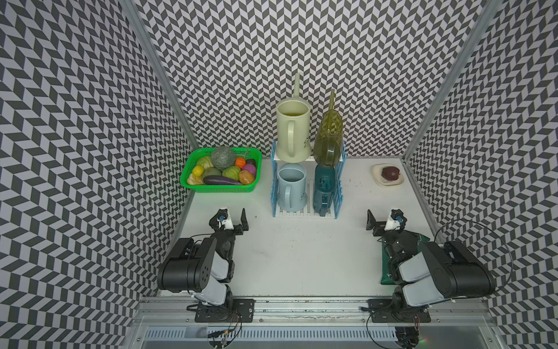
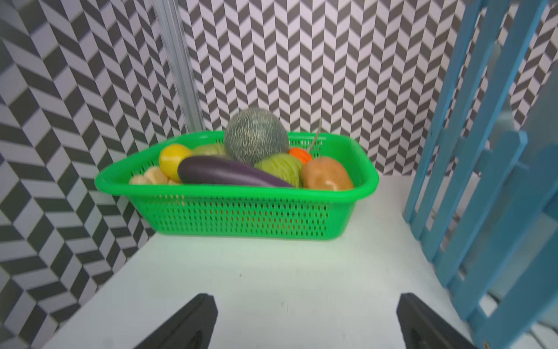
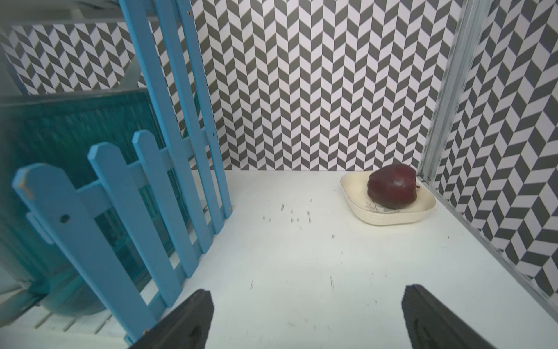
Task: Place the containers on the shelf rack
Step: Reset both arms
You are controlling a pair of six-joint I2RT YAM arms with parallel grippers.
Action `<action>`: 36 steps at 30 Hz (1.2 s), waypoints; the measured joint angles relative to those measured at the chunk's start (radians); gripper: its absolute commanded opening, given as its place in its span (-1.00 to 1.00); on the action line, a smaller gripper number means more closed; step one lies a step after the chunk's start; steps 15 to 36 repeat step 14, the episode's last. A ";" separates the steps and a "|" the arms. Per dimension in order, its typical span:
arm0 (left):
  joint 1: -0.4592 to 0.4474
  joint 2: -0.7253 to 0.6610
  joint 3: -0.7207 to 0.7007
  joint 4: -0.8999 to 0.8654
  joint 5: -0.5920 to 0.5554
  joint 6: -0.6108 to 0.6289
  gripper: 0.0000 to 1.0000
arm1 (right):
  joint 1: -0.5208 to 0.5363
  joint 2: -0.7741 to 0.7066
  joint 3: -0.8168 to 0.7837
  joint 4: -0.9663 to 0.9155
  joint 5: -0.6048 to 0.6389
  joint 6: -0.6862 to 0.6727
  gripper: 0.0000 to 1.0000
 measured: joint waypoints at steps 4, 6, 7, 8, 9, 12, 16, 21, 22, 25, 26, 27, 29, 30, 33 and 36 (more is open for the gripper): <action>0.004 0.004 0.163 -0.112 0.005 0.000 1.00 | 0.000 0.016 0.187 -0.146 0.009 0.001 0.99; 0.004 0.004 0.170 -0.133 0.008 0.000 1.00 | 0.000 0.018 0.230 -0.174 0.012 0.001 0.99; 0.004 0.004 0.170 -0.152 0.009 0.000 1.00 | 0.000 0.018 0.235 -0.182 0.012 0.001 0.99; 0.004 0.004 0.169 -0.170 0.009 0.000 1.00 | 0.000 0.018 0.235 -0.196 0.013 0.001 0.99; 0.004 0.004 0.169 -0.180 0.010 0.000 1.00 | 0.000 0.018 0.235 -0.214 0.014 0.001 0.99; 0.004 0.004 0.169 -0.207 0.010 0.000 1.00 | 0.000 0.019 0.234 -0.254 0.015 0.001 0.99; 0.004 0.004 0.169 -0.212 0.011 0.000 1.00 | 0.000 0.019 0.234 -0.266 0.015 0.001 0.99; 0.004 0.004 0.169 -0.212 0.011 0.000 1.00 | 0.000 0.019 0.234 -0.266 0.015 0.001 0.99; 0.004 0.004 0.169 -0.212 0.011 0.000 1.00 | 0.000 0.019 0.234 -0.266 0.015 0.001 0.99; 0.004 0.004 0.169 -0.212 0.011 0.000 1.00 | 0.000 0.019 0.234 -0.266 0.015 0.001 0.99; 0.004 0.004 0.169 -0.212 0.011 0.000 1.00 | 0.000 0.019 0.234 -0.266 0.015 0.001 0.99; 0.004 0.004 0.169 -0.212 0.011 0.000 1.00 | 0.000 0.019 0.234 -0.266 0.015 0.001 0.99; 0.004 0.004 0.169 -0.212 0.011 0.000 1.00 | 0.000 0.019 0.234 -0.266 0.015 0.001 0.99; 0.004 0.004 0.169 -0.212 0.011 0.000 1.00 | 0.000 0.019 0.234 -0.266 0.015 0.001 0.99; 0.004 0.004 0.169 -0.212 0.011 0.000 1.00 | 0.000 0.019 0.234 -0.266 0.015 0.001 0.99; 0.004 0.004 0.169 -0.212 0.011 0.000 1.00 | 0.000 0.019 0.234 -0.266 0.015 0.001 0.99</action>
